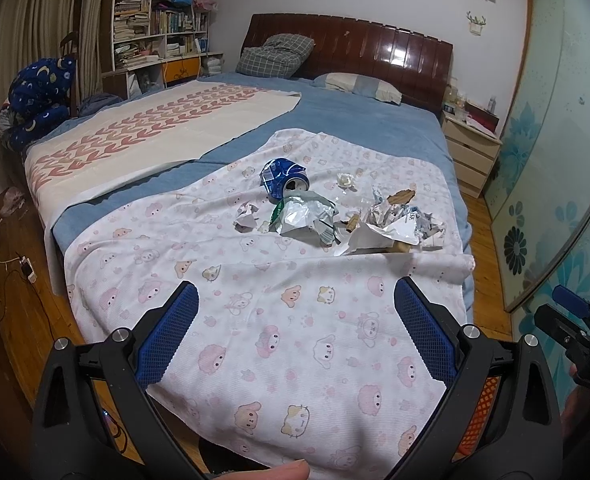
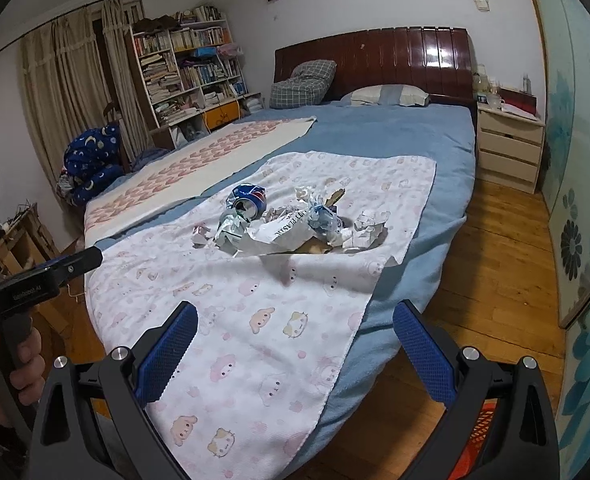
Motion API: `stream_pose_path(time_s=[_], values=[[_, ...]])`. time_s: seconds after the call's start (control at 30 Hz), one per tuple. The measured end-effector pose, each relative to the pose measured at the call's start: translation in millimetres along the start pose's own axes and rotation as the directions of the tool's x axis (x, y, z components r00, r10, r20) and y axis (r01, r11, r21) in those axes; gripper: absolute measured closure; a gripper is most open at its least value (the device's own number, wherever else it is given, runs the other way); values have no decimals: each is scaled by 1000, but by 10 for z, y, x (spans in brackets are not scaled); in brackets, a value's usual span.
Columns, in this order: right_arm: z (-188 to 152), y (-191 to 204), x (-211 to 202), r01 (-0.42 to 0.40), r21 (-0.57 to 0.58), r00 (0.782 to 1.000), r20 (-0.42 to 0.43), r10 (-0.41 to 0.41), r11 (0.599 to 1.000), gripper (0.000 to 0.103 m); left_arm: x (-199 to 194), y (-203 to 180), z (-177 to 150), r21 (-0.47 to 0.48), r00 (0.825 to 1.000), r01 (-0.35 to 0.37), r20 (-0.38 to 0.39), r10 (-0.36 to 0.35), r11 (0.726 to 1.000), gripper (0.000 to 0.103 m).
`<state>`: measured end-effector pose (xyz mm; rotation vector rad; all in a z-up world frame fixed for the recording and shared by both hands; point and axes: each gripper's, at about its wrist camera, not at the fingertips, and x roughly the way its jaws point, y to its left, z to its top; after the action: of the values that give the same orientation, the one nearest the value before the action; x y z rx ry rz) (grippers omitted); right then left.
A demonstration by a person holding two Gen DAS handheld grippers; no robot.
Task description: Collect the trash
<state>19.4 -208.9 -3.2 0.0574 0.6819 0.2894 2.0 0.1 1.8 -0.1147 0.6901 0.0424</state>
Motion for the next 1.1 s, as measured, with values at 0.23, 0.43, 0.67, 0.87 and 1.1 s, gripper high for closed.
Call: stream_pose_path(time_s=[0.23,0.43,0.67,0.87,1.1], values=[[2,31,39,-17,0,1000,-9,17,1000,6,24,13,4,-4,1000,-3,-2,3,1000,6],[-15,78,69,-30,-15,999,-16,30,999,6,50,18,11,-2,1000,-4,-4,4,1000,6],[123,71,303,-132,39,991,-20,133,990,6,47,20,2,-9,1000,-4,-11,4,1000,6],[525,-54,1070,-210,180,968,-100,230,961,7,127,29,-12,-27,999,-1,-33,0,1000,6],[547,-302,2334,-232,523,898,-210,388,820,41,233,142,-16,-62,998,-7,-60,3,998,6]])
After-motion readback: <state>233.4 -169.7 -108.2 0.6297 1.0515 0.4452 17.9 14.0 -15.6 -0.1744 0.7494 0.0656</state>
